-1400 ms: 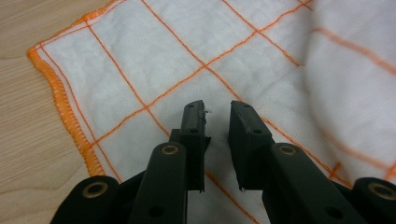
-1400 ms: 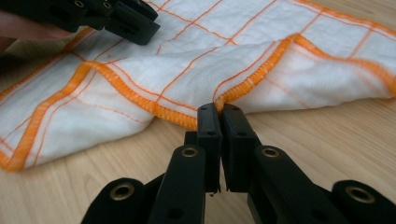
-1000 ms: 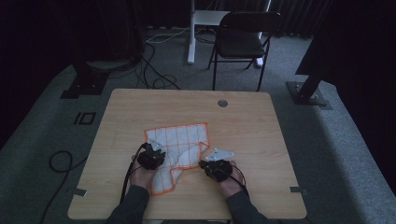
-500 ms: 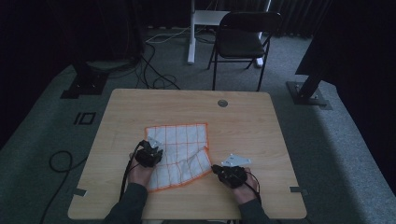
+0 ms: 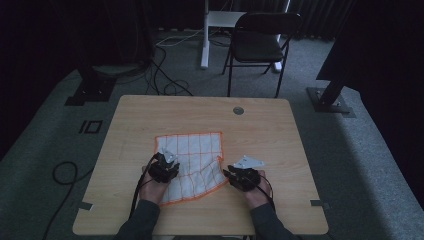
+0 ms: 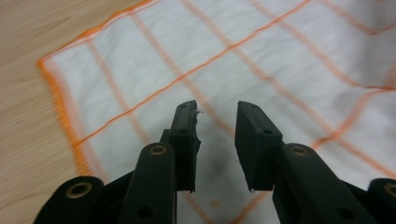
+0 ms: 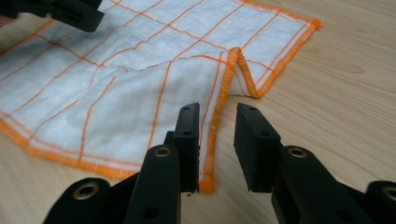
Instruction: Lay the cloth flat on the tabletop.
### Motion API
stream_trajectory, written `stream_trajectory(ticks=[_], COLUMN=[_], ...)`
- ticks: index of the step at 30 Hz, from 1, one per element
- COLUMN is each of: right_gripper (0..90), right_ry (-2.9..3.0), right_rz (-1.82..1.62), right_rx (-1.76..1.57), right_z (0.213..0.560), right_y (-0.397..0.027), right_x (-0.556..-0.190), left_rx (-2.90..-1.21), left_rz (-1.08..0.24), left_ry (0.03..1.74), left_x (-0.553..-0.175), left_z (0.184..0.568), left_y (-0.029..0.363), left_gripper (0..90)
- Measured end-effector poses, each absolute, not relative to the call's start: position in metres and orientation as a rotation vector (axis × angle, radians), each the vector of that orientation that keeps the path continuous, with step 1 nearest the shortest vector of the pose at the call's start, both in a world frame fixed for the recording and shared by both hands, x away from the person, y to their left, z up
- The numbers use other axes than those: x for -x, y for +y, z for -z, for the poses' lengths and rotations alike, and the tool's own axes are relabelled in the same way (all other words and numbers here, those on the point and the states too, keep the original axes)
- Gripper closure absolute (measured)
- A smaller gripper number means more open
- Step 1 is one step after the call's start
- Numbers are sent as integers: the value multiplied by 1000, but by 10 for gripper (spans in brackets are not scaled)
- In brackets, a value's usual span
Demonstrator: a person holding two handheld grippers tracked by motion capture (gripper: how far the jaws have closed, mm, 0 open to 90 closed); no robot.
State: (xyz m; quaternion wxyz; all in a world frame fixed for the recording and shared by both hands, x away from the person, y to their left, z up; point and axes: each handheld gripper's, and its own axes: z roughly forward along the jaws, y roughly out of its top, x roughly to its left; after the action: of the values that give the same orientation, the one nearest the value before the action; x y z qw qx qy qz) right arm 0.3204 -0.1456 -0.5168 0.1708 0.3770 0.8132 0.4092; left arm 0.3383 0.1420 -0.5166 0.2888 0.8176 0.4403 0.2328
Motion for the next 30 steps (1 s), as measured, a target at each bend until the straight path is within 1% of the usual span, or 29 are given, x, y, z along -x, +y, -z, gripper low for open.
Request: stream_trajectory(ticks=[5,6,8,15,23,30], right_gripper=[673,668,653,636,615,610], right_ry=[2330,2336,2360,2386,2347,2266], right_rz=[-1119,-1111,-1051,-976,-1020,-1062], right_rx=[-1065,-1064,-1063,-1042,-1035,-1071], right_z=[525,527,535,539,531,516], right_y=[-134,-132,-126,-127,-141,-147], right_x=[-328,-329,-333,-327,-315,-328], left_rx=[-2179,-2172,-2169,-2190,-2276,-2324], left_rz=[-585,-555,-536,-478,-411,-367], left_ry=[1115,1078,1043,920,822,808], left_x=[-332,-329,-326,-321,-317,-314], left_z=[511,507,502,495,512,526], left_y=[130,122,114,82,52,40], left_gripper=[692,692,691,694,707,707])
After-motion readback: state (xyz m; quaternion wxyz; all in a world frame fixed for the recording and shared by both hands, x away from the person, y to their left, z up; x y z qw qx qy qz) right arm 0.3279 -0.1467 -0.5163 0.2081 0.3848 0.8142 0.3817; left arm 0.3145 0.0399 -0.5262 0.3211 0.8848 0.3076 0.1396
